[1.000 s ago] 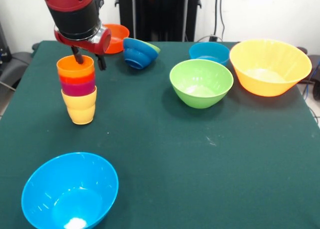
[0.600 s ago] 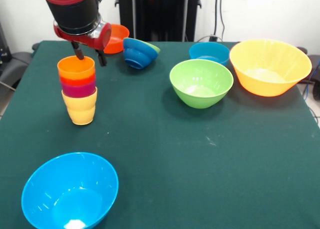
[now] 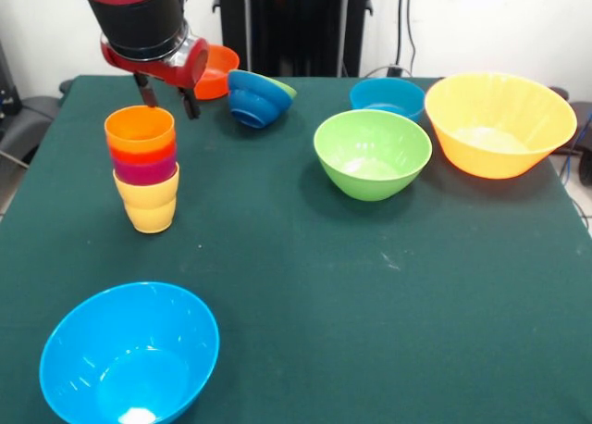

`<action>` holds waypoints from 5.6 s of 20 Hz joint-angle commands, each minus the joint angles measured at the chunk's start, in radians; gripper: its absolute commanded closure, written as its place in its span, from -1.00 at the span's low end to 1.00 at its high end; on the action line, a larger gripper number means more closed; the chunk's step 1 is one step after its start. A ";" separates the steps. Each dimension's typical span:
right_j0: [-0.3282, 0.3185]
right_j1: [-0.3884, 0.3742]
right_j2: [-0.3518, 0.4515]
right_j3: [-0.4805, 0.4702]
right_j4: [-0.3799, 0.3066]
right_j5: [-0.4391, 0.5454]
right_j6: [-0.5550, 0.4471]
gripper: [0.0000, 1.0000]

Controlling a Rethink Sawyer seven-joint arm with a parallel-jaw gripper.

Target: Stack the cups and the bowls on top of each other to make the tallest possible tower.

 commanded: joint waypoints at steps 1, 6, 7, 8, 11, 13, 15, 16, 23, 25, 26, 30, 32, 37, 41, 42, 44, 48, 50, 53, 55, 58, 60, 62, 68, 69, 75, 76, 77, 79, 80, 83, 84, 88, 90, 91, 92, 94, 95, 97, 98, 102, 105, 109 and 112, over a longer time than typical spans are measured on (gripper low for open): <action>0.040 -0.013 0.019 0.053 0.017 0.073 -0.170 -1.00; 0.044 -0.030 0.021 0.053 0.038 0.089 -0.169 -1.00; 0.046 -0.031 0.024 0.046 0.041 0.090 -0.170 -1.00; 0.047 -0.035 0.024 0.045 0.043 0.091 -0.170 -1.00; 0.050 -0.049 0.027 0.044 0.051 0.104 -0.172 -1.00; 0.050 -0.054 0.026 0.049 0.054 0.103 -0.167 -1.00; 0.050 -0.052 0.024 0.051 0.053 0.096 -0.164 -1.00; 0.050 -0.054 0.023 0.055 0.055 0.096 -0.160 -1.00; 0.049 -0.140 -0.002 0.202 0.098 0.032 -0.066 -1.00; 0.047 -0.165 -0.009 0.252 0.104 -0.004 -0.041 -1.00; 0.046 -0.178 -0.012 0.279 0.106 -0.024 -0.027 -1.00; 0.045 -0.226 -0.031 0.374 0.099 -0.110 0.022 -1.00; 0.046 -0.257 -0.047 0.428 0.097 -0.154 0.060 -1.00; 0.065 -0.310 -0.113 0.525 0.077 -0.286 0.165 -1.00; 0.093 -0.292 -0.183 0.590 0.015 -0.441 0.209 -1.00; 0.104 -0.281 -0.204 0.597 -0.001 -0.473 0.214 -1.00; 0.127 -0.262 -0.248 0.613 -0.016 -0.534 0.235 -1.00; 0.177 -0.226 -0.344 0.638 -0.022 -0.682 0.280 -1.00; 0.198 -0.207 -0.388 0.651 -0.026 -0.741 0.291 -1.00; 0.223 -0.167 -0.431 0.660 -0.040 -0.784 0.255 -1.00; 0.238 -0.155 -0.445 0.668 -0.064 -0.805 0.207 -1.00; 0.249 -0.151 -0.448 0.683 -0.082 -0.822 0.149 -1.00; 0.259 -0.150 -0.445 0.693 -0.108 -0.833 0.113 -1.00; 0.267 -0.154 -0.442 0.703 -0.128 -0.843 0.088 -1.00; 0.341 -0.168 -0.454 0.710 -0.266 -0.898 0.060 -1.00; 0.369 -0.160 -0.466 0.695 -0.295 -0.908 0.069 -1.00; 0.547 -0.138 -0.601 0.604 -0.437 -0.985 0.169 -1.00; 0.554 -0.136 -0.610 0.598 -0.438 -0.984 0.171 -1.00; 0.557 -0.135 -0.619 0.578 -0.445 -0.976 0.165 -1.00; 0.604 -0.124 -0.664 0.541 -0.478 -0.997 0.179 -1.00; 0.619 -0.116 -0.681 0.527 -0.486 -1.009 0.183 -1.00; 0.742 -0.043 -0.822 0.456 -0.526 -1.122 0.244 -1.00; 0.786 -0.015 -0.877 0.432 -0.528 -1.166 0.262 -1.00; 0.906 0.130 -1.069 0.380 -0.400 -1.358 0.198 -1.00; 0.937 0.212 -1.150 0.369 -0.304 -1.467 0.124 -1.00; 0.947 0.250 -1.182 0.371 -0.251 -1.520 0.087 -1.00; 0.957 0.288 -1.214 0.373 -0.198 -1.572 0.050 -1.00; 0.957 0.337 -1.246 0.385 -0.115 -1.661 -0.011 -1.00; 0.958 0.367 -1.256 0.391 -0.072 -1.710 -0.036 -1.00; 0.959 0.421 -1.271 0.398 -0.004 -1.785 -0.066 -1.00; 0.962 0.438 -1.278 0.399 0.016 -1.805 -0.070 -1.00; 0.967 0.503 -1.300 0.396 0.070 -1.858 -0.079 -1.00; 0.981 0.559 -1.313 0.386 0.106 -1.889 -0.082 -1.00; 0.993 0.623 -1.315 0.376 0.138 -1.930 -0.070 -1.00; 1.005 0.630 -1.313 0.376 0.126 -1.920 -0.039 -1.00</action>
